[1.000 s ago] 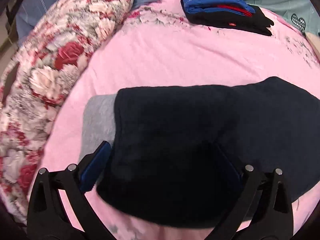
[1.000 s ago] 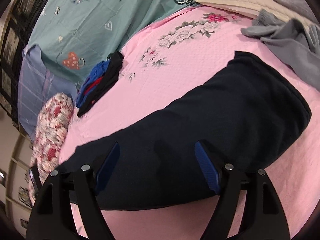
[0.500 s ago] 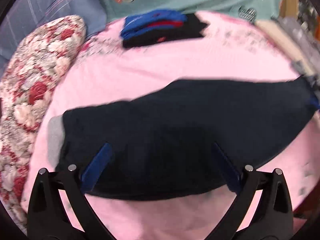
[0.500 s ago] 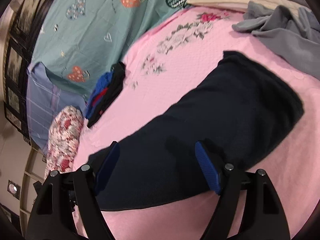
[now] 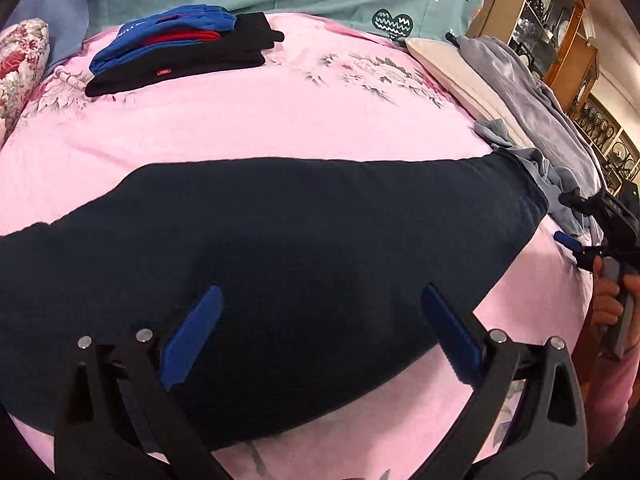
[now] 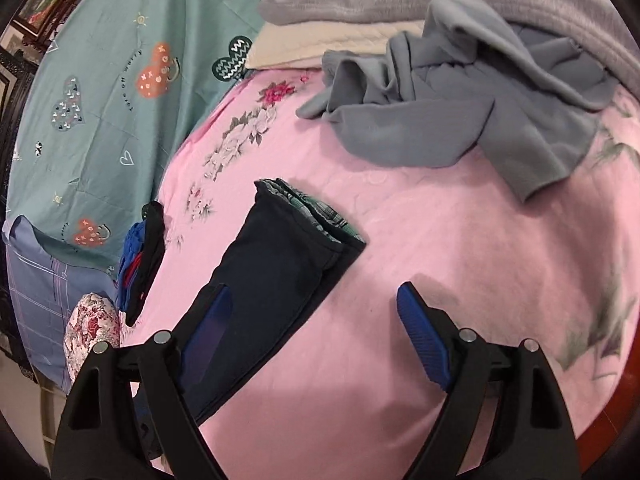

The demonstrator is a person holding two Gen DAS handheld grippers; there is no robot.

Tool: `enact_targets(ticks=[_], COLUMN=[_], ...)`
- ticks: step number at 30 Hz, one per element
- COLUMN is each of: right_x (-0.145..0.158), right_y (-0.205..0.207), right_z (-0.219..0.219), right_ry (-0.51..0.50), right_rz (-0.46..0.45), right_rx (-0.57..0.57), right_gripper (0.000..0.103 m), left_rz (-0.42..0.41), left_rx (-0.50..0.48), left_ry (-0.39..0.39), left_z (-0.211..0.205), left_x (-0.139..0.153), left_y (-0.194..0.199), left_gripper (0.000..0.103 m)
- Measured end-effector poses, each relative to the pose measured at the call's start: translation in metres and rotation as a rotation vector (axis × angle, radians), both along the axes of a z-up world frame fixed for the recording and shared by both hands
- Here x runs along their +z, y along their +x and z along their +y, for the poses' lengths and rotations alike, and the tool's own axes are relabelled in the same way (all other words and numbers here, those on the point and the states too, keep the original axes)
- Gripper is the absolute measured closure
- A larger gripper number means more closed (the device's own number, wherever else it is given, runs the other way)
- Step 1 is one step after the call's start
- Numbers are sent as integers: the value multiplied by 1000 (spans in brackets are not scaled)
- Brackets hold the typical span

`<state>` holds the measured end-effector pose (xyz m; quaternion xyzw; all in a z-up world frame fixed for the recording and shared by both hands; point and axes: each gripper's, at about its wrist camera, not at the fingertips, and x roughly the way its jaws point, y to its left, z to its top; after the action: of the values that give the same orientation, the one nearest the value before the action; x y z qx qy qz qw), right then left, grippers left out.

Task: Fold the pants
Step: 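Grasp the plaid-lined cuff with the right tool and lift it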

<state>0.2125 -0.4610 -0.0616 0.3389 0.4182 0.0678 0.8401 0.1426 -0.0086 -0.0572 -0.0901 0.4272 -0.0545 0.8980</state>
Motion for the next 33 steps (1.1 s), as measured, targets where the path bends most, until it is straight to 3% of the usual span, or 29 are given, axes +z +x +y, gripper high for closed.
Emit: enact_targets(ticks=[2, 6, 7, 9, 13, 23, 30, 33], right_x=[-3, -4, -3, -3, -5, -8, -8, -11], right_y=[13, 36, 40, 43, 41, 40, 38, 42], right_z=[6, 14, 15, 17, 17, 9, 8, 5], right_ry=[-31, -127, -141, -177, -151, -32, 34, 48], right_rz=[21, 41, 51, 82, 104, 136, 146, 148], right_rx=[10, 32, 29, 33, 59, 19, 1, -26], right_gripper=[19, 20, 23, 48, 51, 61, 60, 62], left_rz=[-39, -24, -27, -30, -24, -15, 22, 21], left_rx=[12, 77, 83, 90, 91, 70, 49, 48], left_ry=[-33, -85, -108, -141, -183, -183, -78, -84], left_z=[5, 18, 22, 27, 33, 30, 16, 16], left_x=[2, -1, -2, -2, -4, -6, -10, -10], left_y=[-3, -2, -1, -2, -2, -1, 6, 6], left_gripper=[2, 2, 2, 2, 2, 2, 2, 2])
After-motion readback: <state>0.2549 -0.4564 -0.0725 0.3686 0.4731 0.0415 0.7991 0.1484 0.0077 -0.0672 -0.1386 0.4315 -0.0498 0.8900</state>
